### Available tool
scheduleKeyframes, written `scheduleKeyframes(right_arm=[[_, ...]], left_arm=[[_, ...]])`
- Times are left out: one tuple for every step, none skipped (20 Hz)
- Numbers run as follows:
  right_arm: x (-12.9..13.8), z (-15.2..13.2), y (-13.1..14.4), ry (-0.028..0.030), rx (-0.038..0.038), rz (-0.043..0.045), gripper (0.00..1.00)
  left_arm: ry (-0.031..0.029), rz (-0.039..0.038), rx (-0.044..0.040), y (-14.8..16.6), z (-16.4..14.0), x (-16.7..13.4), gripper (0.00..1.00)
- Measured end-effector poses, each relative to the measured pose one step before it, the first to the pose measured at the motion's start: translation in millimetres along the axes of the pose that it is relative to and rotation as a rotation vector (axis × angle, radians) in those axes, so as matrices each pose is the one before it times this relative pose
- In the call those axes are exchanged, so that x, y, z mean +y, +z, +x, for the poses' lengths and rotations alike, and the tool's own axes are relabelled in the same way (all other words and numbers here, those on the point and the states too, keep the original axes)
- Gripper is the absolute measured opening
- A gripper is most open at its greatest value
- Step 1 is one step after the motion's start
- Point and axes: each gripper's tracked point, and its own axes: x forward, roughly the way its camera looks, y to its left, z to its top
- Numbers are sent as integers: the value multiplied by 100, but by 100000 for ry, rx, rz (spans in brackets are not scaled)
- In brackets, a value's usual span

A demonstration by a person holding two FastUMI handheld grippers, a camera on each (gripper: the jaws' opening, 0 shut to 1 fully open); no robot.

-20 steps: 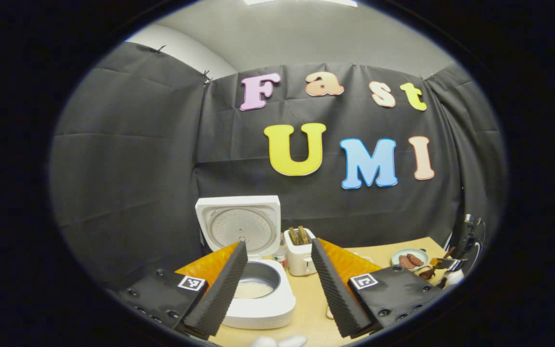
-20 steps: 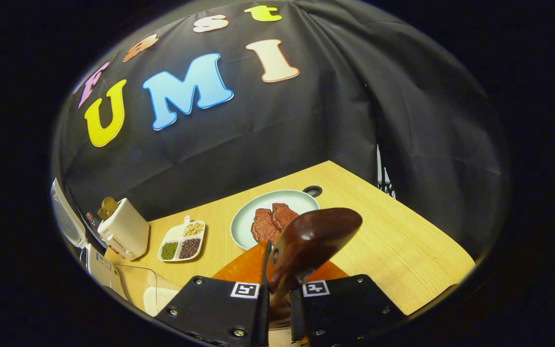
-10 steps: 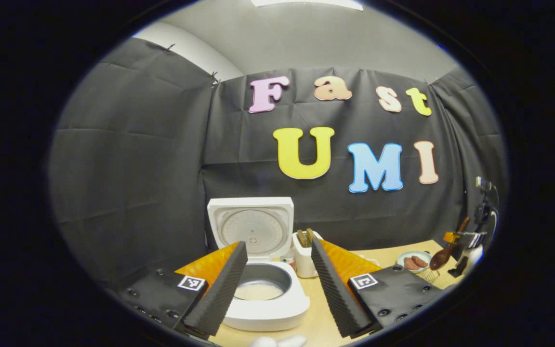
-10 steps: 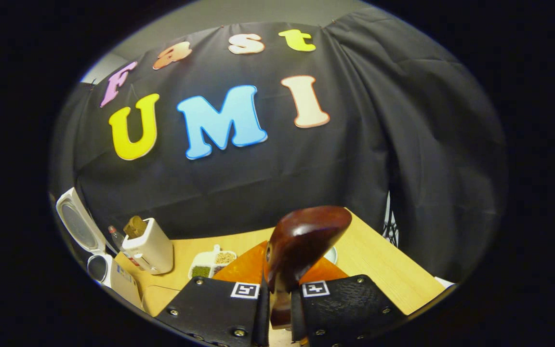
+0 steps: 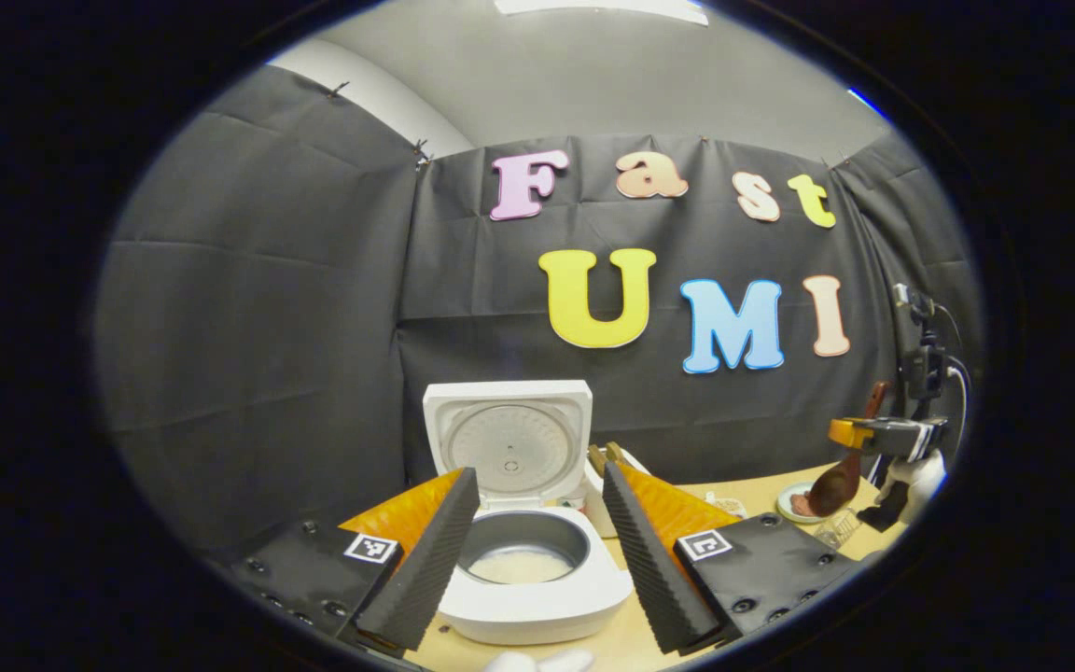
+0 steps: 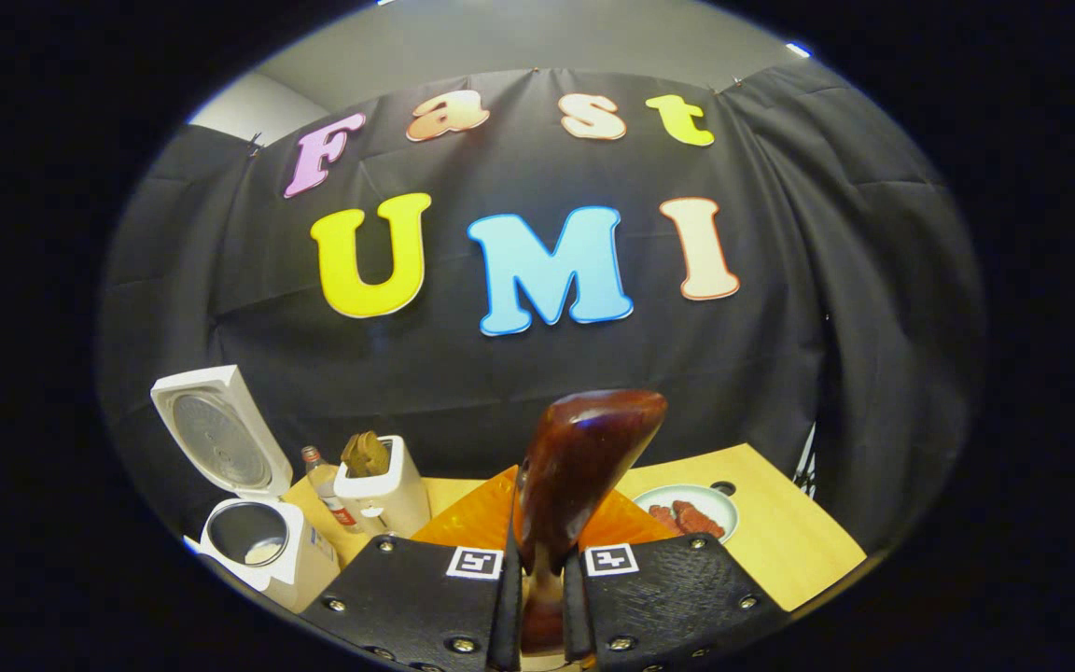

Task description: Close the left gripper, press the button to open the rice cooker; take a wooden spoon from the chopstick holder with the right hand, scoop a spoonful of rice and pour it into the rice cooker, then put the wooden spoon back into the chopstick holder.

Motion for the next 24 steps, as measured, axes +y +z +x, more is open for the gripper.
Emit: scheduleKeyframes(right_arm=[[811,412,-1424,633,2244,-567,18],[642,521,-1389,-90,907,-935,18],[540,414,-1291,604,2366,131,18],[638,386,-1298,482,1151,1082,18],[141,467,-1087,-926,1096,-575,18],[-7,568,-1413,-607,2940,-1301,18],[42,518,-1106,-1071,1241,-4016,18],[-172,559,-1093,-2068,498,-6307,18],[-78,495,-1135,-1561,2528,-5309,18],[72,492,-1027,-1718,1556,-6237,18],[-114,507,-942,-1825,1811,-5590,18],[163,463,-1019,-685,1573,-3907,18],[-4,224,-548,-1401,704,-4911,18],[120,114,-575,-662,935,-5183,18],[262,284,-670,-84,876,-4413,18],[396,390,-605,201,959,-4500,18],[439,74,-678,470,1521,-3987,18],[670,68,-585,1108,1083,-1864,18],[381,32,10,186,-316,-1590,18],[366,-10,48,496,-348,-595,18],[506,-24,-41,685,117,-593,18],[388,-86,14,931,2,-586,18],[573,-14,39,1260,184,-70,18],[600,60,-83,947,243,-958,18]], left_arm=[[-198,154,482,-67,68,340,93],[-63,-84,74,-274,101,312,93],[-222,222,71,32,138,292,93],[615,627,263,-116,31,375,93],[275,221,-167,-19,324,370,94],[307,155,453,13,110,294,93],[274,317,413,-387,94,286,93],[260,360,-21,-121,70,214,93],[285,709,285,-158,-86,126,93],[339,859,347,-205,52,191,93],[185,556,311,-153,-89,86,93],[299,490,200,-148,-12,105,93],[664,707,303,-271,59,191,93],[563,718,-107,56,37,227,93],[183,295,415,-187,-139,119,93],[147,-149,-3,-126,-62,181,94],[232,49,590,-154,-174,87,93],[536,-5,267,-182,71,106,93],[344,-81,449,-209,65,194,93],[352,-116,428,-124,42,165,93],[371,-137,226,-133,-90,124,94],[420,25,58,-100,47,81,94],[263,45,41,-70,-84,208,94],[193,175,150,-69,-80,125,94]])
